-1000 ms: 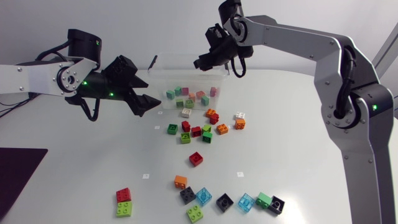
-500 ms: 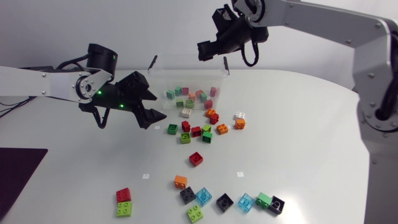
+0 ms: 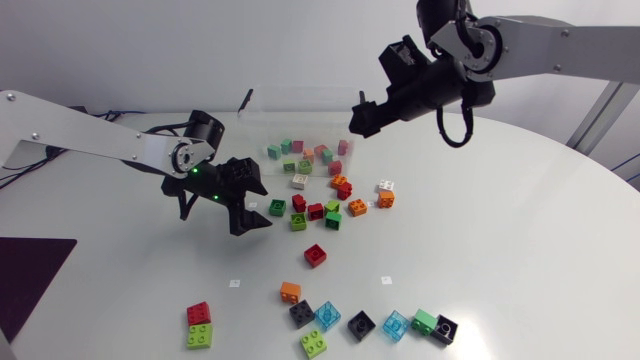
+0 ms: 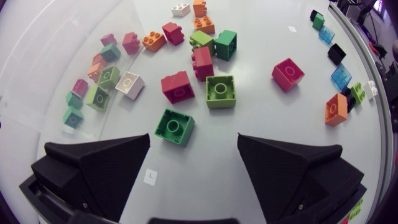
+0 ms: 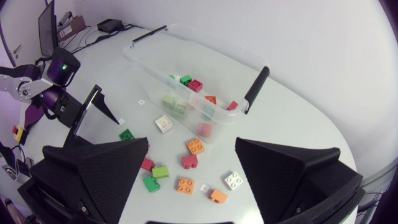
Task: Place the duplo bricks in the container
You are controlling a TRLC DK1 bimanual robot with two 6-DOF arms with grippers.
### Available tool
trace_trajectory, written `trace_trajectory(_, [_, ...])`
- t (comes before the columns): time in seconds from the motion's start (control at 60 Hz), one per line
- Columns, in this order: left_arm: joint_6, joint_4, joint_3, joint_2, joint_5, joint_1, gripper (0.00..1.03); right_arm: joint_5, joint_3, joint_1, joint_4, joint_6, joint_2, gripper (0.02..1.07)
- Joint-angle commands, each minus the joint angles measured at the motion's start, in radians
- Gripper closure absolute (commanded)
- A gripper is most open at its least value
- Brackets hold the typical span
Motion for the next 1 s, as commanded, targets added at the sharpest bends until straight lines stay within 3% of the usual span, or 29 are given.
trace_trajectory(0.0, [0.068, -0.023, 0.071, 0.060, 0.014, -0.003, 0.06, -0.017, -0.090, -0.027, 0.032, -0.028, -0.040, 0.06])
trace_trajectory(0.217, [0.128, -0.086, 0.191, 0.178, 0.014, -0.001, 0.06, -0.014, -0.273, -0.067, 0.112, 0.019, -0.057, 0.06])
trace_trajectory(0.417, [0.162, -0.121, 0.238, 0.218, 0.014, -0.026, 0.08, 0.083, -0.331, -0.064, 0.119, 0.107, -0.060, 0.06])
trace_trajectory(0.633, [0.168, -0.166, 0.268, 0.240, 0.014, -0.039, 0.31, 0.169, -0.313, -0.047, 0.096, 0.161, 0.007, 0.07])
trace_trajectory(0.817, [0.190, -0.221, 0.274, 0.238, 0.014, -0.041, 0.81, 0.195, -0.267, -0.044, 0.081, 0.207, 0.107, 0.07])
trace_trajectory(0.983, [0.205, -0.261, 0.258, 0.223, 0.014, -0.038, 0.82, 0.224, -0.238, -0.044, 0.078, 0.231, 0.170, 0.10])
